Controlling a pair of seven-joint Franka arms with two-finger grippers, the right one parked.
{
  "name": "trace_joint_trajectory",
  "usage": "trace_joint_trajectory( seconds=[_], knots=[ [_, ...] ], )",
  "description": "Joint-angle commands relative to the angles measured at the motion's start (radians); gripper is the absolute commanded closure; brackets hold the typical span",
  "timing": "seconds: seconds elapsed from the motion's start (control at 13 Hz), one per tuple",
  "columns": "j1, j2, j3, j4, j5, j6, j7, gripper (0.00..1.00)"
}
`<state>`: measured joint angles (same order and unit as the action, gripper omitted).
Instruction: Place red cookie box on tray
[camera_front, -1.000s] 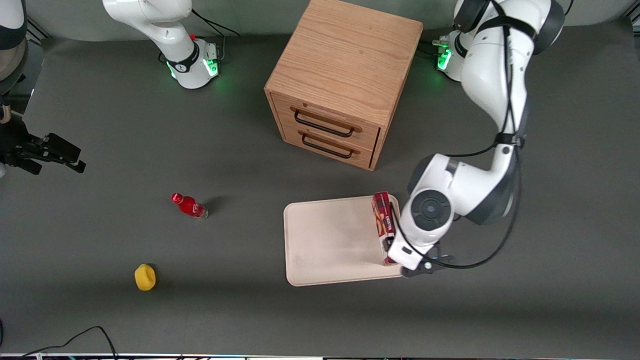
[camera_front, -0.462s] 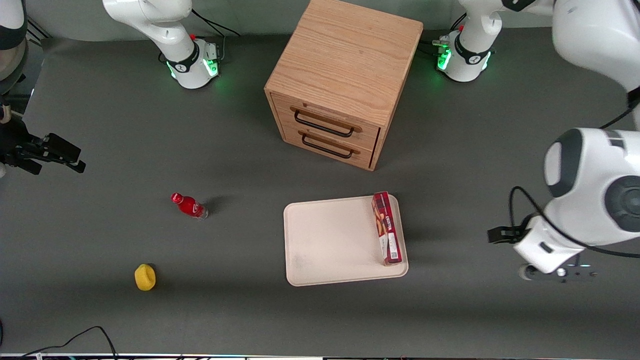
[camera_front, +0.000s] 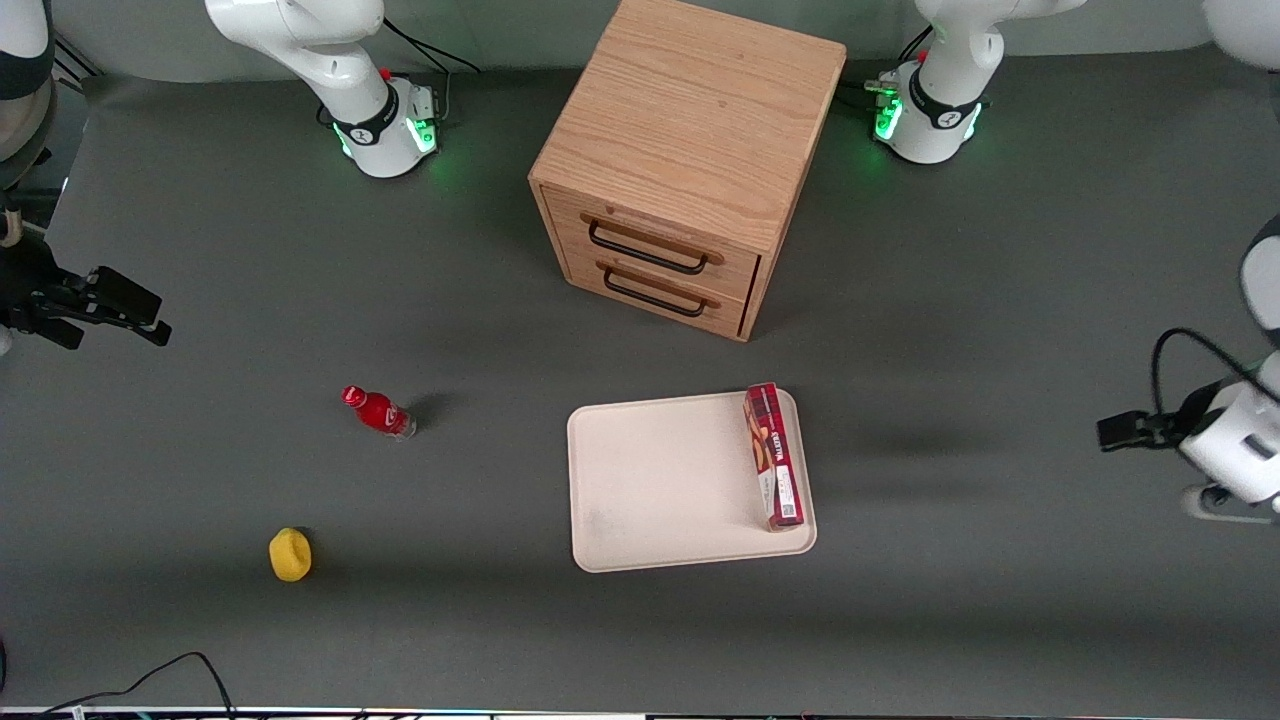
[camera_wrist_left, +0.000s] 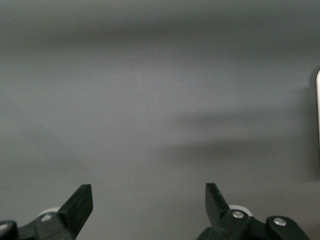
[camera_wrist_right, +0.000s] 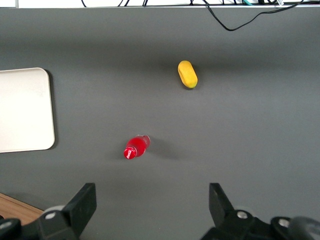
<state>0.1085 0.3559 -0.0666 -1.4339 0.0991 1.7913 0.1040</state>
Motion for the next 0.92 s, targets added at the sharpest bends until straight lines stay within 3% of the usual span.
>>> trace_joint_trajectory(
  seconds=[0.0,0.31,0.46,0.85],
  knots=[
    [0.003,-0.208,-0.005,-0.290,-0.062,0.094,0.019,0.00],
    [-0.023,-0.204,-0.013,-0.203,-0.068,0.001,0.020,0.00],
    [-0.052,-0.206,-0.016,-0.172,-0.105,-0.042,0.000,0.00],
    [-0.089,-0.196,-0.019,-0.119,-0.090,-0.090,-0.006,0.00]
  ],
)
